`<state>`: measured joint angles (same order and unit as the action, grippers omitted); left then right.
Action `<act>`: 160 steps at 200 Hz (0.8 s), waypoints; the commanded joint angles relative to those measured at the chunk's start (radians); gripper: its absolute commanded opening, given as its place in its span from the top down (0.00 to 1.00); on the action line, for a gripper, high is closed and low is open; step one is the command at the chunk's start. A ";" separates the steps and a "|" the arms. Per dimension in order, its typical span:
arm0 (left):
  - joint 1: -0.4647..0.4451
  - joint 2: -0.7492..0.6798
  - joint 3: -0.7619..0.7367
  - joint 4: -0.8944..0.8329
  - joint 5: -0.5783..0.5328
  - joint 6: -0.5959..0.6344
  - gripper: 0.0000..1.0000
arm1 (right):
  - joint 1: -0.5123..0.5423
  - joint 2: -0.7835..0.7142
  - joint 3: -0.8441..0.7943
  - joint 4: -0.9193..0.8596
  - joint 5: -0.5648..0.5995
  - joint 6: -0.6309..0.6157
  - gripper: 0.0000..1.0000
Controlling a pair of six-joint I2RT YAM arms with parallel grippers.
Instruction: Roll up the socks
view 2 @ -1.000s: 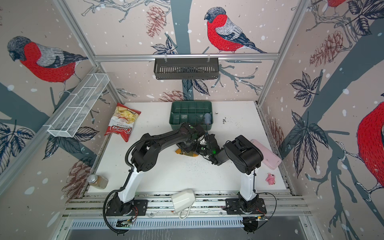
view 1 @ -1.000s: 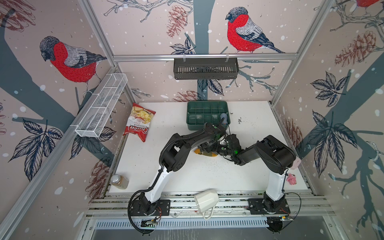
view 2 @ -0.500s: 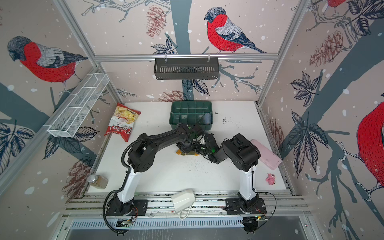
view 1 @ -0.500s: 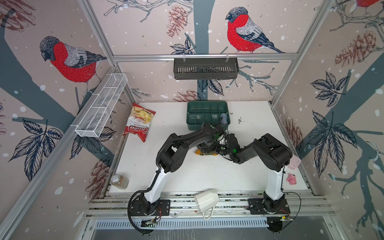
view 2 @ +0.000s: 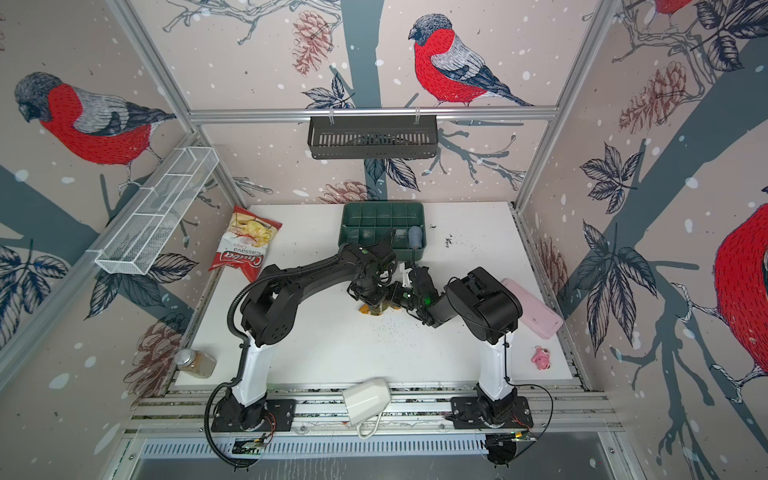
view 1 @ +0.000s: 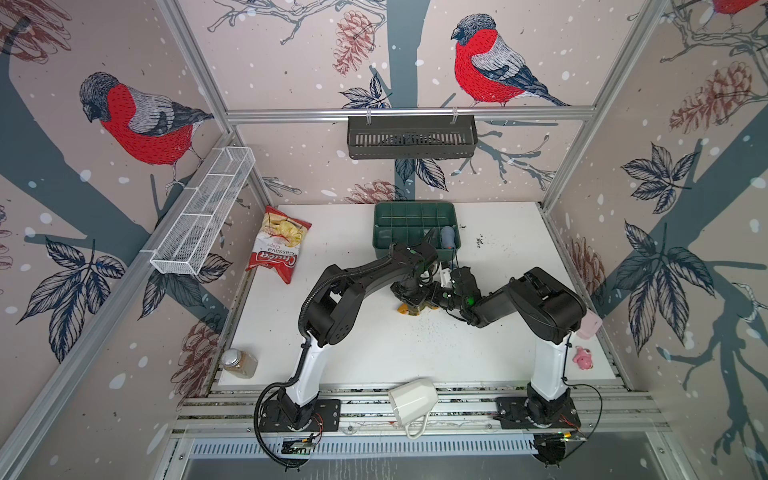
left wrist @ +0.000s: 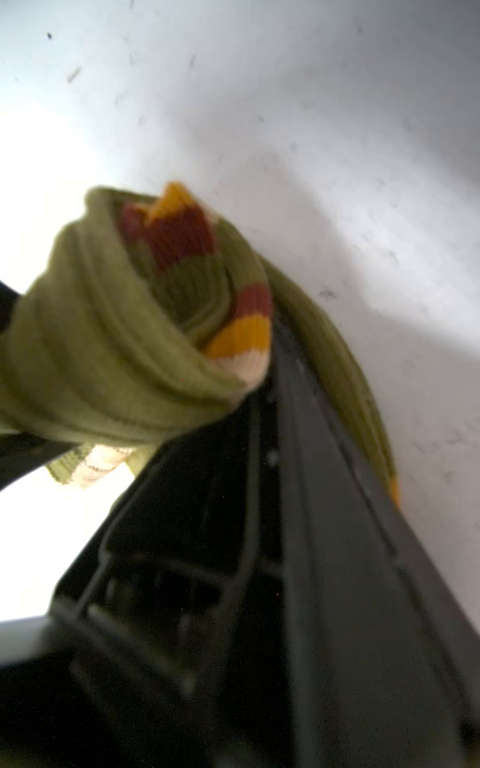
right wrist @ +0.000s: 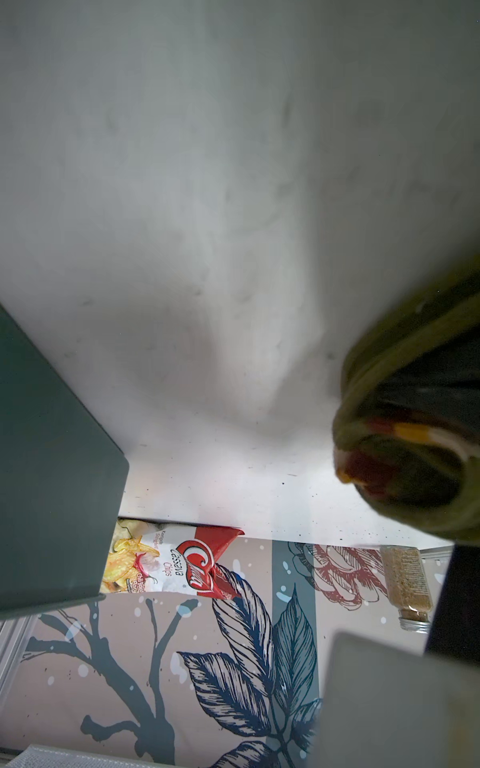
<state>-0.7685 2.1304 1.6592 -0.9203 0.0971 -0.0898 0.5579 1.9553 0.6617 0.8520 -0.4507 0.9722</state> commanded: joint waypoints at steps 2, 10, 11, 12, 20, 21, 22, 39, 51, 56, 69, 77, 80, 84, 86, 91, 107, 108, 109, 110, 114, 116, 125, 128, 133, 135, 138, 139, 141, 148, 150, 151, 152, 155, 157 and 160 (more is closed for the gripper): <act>0.003 0.012 -0.001 0.011 0.004 0.007 0.76 | -0.012 -0.041 -0.028 -0.044 0.024 -0.005 0.89; 0.006 0.015 -0.001 0.009 -0.017 0.002 0.78 | -0.018 -0.063 -0.043 -0.044 0.022 -0.007 0.88; 0.007 0.016 -0.002 0.008 -0.020 0.001 0.78 | -0.019 -0.066 -0.045 -0.045 0.022 -0.007 0.88; 0.007 0.016 -0.001 0.008 -0.022 0.000 0.78 | -0.020 -0.070 -0.046 -0.045 0.021 -0.007 0.88; 0.014 0.019 -0.004 0.003 -0.041 -0.005 0.79 | -0.026 -0.095 -0.059 -0.053 0.021 -0.013 0.87; 0.015 0.019 -0.003 0.002 -0.045 -0.006 0.79 | -0.027 -0.098 -0.060 -0.054 0.021 -0.013 0.86; 0.016 0.019 -0.003 0.002 -0.046 -0.007 0.79 | -0.027 -0.101 -0.062 -0.057 0.021 -0.014 0.86; 0.028 0.014 -0.013 -0.002 -0.085 -0.015 0.80 | -0.029 -0.156 -0.088 -0.094 0.031 -0.035 0.85; 0.037 0.009 -0.017 -0.005 -0.109 -0.021 0.81 | -0.027 -0.186 -0.106 -0.120 0.037 -0.047 0.85; 0.040 0.010 -0.019 -0.008 -0.120 -0.022 0.81 | -0.026 -0.194 -0.114 -0.128 0.038 -0.049 0.85; 0.047 0.009 -0.017 -0.015 -0.151 -0.030 0.81 | -0.021 -0.206 -0.132 -0.136 0.038 -0.053 0.85; 0.048 0.009 -0.014 -0.021 -0.166 -0.033 0.81 | -0.017 -0.207 -0.139 -0.138 0.039 -0.056 0.86; 0.048 0.011 -0.012 -0.023 -0.173 -0.034 0.81 | -0.016 -0.205 -0.140 -0.141 0.040 -0.056 0.86; 0.048 0.012 -0.008 -0.027 -0.182 -0.036 0.81 | -0.014 -0.202 -0.141 -0.143 0.040 -0.059 0.86; 0.048 0.014 -0.005 -0.029 -0.187 -0.037 0.82 | -0.014 -0.201 -0.142 -0.143 0.040 -0.058 0.86; 0.048 0.016 -0.001 -0.035 -0.196 -0.041 0.82 | -0.012 -0.195 -0.142 -0.143 0.039 -0.058 0.86; 0.047 0.020 0.010 -0.046 -0.209 -0.044 0.83 | -0.006 -0.174 -0.136 -0.138 0.031 -0.059 0.87; 0.048 0.020 0.011 -0.045 -0.209 -0.044 0.83 | -0.006 -0.173 -0.135 -0.139 0.031 -0.061 0.87; 0.048 0.020 0.010 -0.045 -0.209 -0.044 0.83 | -0.006 -0.171 -0.135 -0.139 0.032 -0.061 0.87; 0.048 0.020 0.010 -0.045 -0.210 -0.044 0.83 | -0.006 -0.170 -0.134 -0.139 0.032 -0.061 0.87; 0.048 0.018 0.011 -0.044 -0.209 -0.043 0.83 | -0.004 -0.164 -0.131 -0.140 0.032 -0.062 0.87; 0.048 0.017 0.010 -0.043 -0.206 -0.042 0.83 | -0.003 -0.162 -0.130 -0.141 0.032 -0.063 0.87; 0.049 0.011 0.008 -0.038 -0.198 -0.040 0.83 | -0.001 -0.151 -0.125 -0.142 0.034 -0.064 0.88; 0.049 0.008 0.005 -0.034 -0.197 -0.040 0.83 | -0.001 -0.147 -0.123 -0.143 0.035 -0.064 0.88; 0.049 0.002 0.002 -0.029 -0.193 -0.038 0.83 | 0.000 -0.141 -0.121 -0.147 0.040 -0.067 0.88; 0.049 -0.001 0.000 -0.027 -0.192 -0.038 0.83 | 0.000 -0.140 -0.119 -0.150 0.043 -0.069 0.88; 0.050 -0.005 -0.003 -0.024 -0.189 -0.037 0.83 | 0.000 -0.136 -0.118 -0.155 0.047 -0.070 0.89; 0.051 -0.006 -0.004 -0.023 -0.189 -0.037 0.83 | 0.000 -0.134 -0.117 -0.157 0.049 -0.071 0.89; 0.053 -0.008 -0.006 -0.021 -0.188 -0.038 0.83 | 0.000 -0.132 -0.116 -0.161 0.051 -0.073 0.89; 0.058 -0.017 -0.013 -0.012 -0.183 -0.041 0.83 | 0.000 -0.124 -0.114 -0.172 0.057 -0.079 0.89; 0.060 -0.020 -0.016 -0.010 -0.182 -0.041 0.83 | 0.000 -0.122 -0.114 -0.175 0.058 -0.081 0.90; 0.061 -0.021 -0.016 -0.009 -0.182 -0.042 0.83 | 0.000 -0.120 -0.114 -0.176 0.059 -0.082 0.90; 0.063 -0.024 -0.018 -0.008 -0.181 -0.042 0.83 | 0.000 -0.120 -0.114 -0.178 0.059 -0.082 0.90; 0.066 -0.027 -0.022 -0.004 -0.181 -0.042 0.83 | 0.000 -0.117 -0.114 -0.182 0.061 -0.085 0.90; 0.069 -0.030 -0.025 -0.002 -0.180 -0.043 0.83 | 0.000 -0.114 -0.115 -0.184 0.062 -0.087 0.90; 0.074 -0.034 -0.027 0.001 -0.181 -0.046 0.83 | 0.000 -0.112 -0.116 -0.186 0.064 -0.089 0.90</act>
<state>-0.7155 2.1242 1.6520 -0.9226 -0.0589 -0.1238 0.5556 1.8194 0.5461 0.7586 -0.4229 0.9150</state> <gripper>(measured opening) 0.192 0.104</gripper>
